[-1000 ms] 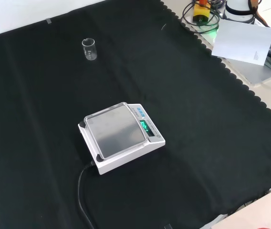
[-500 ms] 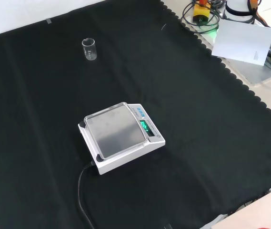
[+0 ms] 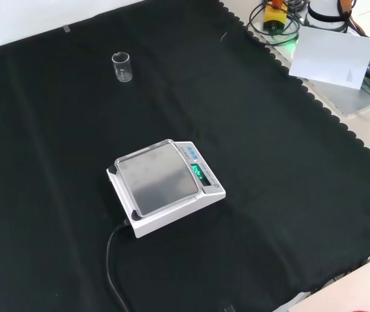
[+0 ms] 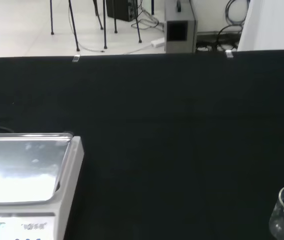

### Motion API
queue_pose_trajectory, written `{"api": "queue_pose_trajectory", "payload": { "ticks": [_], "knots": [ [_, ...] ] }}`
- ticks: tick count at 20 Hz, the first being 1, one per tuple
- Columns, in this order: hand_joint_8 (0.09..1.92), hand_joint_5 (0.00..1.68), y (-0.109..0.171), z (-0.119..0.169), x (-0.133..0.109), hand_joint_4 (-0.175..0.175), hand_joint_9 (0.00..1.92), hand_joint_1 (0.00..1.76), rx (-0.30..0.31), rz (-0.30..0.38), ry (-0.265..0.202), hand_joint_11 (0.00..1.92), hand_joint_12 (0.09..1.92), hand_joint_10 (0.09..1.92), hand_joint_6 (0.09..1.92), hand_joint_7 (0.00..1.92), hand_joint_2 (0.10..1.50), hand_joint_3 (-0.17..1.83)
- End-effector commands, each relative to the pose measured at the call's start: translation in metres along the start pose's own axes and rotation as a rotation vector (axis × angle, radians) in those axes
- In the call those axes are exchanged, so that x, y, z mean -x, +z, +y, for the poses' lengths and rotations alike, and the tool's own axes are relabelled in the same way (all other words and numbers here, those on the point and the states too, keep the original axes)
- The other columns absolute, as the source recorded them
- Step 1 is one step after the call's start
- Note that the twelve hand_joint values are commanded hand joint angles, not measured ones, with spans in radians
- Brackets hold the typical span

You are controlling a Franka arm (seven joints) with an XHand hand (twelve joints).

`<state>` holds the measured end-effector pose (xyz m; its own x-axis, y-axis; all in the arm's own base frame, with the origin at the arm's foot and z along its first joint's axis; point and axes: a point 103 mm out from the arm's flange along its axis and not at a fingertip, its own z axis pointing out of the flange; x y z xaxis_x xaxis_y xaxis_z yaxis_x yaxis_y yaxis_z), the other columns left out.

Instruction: Pick up the beaker.

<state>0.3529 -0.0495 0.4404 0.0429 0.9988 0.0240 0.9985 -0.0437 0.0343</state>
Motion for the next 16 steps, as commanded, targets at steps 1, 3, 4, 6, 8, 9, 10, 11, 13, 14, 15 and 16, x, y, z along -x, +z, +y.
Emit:
{"api": "queue_pose_trajectory", "payload": {
  "ticks": [1,3,4,6,8,9,10,11,13,14,15,16],
  "knots": [
    [0.72,0.41,0.047,0.017,0.017,-0.014,0.51,0.76,0.004,-0.009,0.026,0.24,1.41,0.79,0.25,0.33,1.08,-0.17],
    [0.72,0.41,0.060,0.024,0.022,-0.014,0.52,0.76,-0.007,-0.008,0.038,0.24,1.41,0.79,0.25,0.34,1.08,-0.17],
    [0.72,0.41,0.066,0.028,0.025,-0.015,0.52,0.76,-0.015,-0.006,0.045,0.25,1.41,0.79,0.26,0.34,1.08,-0.17],
    [0.72,0.41,0.078,0.034,0.031,-0.015,0.52,0.77,-0.002,-0.004,0.048,0.25,1.41,0.79,0.26,0.34,1.08,-0.17],
    [0.72,0.42,0.090,0.037,0.036,-0.016,0.54,0.77,0.041,-0.007,0.042,0.26,1.40,0.79,0.27,0.35,1.08,-0.17],
    [0.73,0.43,0.095,0.038,0.038,-0.017,0.55,0.77,0.076,-0.008,0.037,0.27,1.40,0.79,0.28,0.37,1.08,-0.17],
    [0.73,0.46,0.100,0.039,0.039,-0.019,0.59,0.78,0.115,-0.024,0.027,0.30,1.39,0.77,0.33,0.41,1.08,-0.17],
    [0.72,0.48,0.105,0.040,0.039,-0.021,0.64,0.79,0.137,-0.048,0.025,0.34,1.37,0.76,0.41,0.46,1.08,-0.17],
    [0.73,0.53,0.114,0.043,0.041,-0.025,0.73,0.81,0.155,-0.054,0.019,0.44,1.34,0.73,0.58,0.56,1.08,-0.17],
    [0.73,0.55,0.117,0.046,0.044,-0.026,0.77,0.82,0.131,-0.051,0.030,0.47,1.33,0.73,0.64,0.59,1.08,-0.17],
    [0.73,0.56,0.120,0.049,0.047,-0.027,0.79,0.83,0.093,-0.055,0.045,0.49,1.32,0.73,0.68,0.61,1.08,-0.17],
    [0.73,0.55,0.123,0.052,0.049,-0.026,0.78,0.83,0.056,-0.059,0.060,0.49,1.32,0.73,0.71,0.61,1.08,-0.17]
  ]
}}
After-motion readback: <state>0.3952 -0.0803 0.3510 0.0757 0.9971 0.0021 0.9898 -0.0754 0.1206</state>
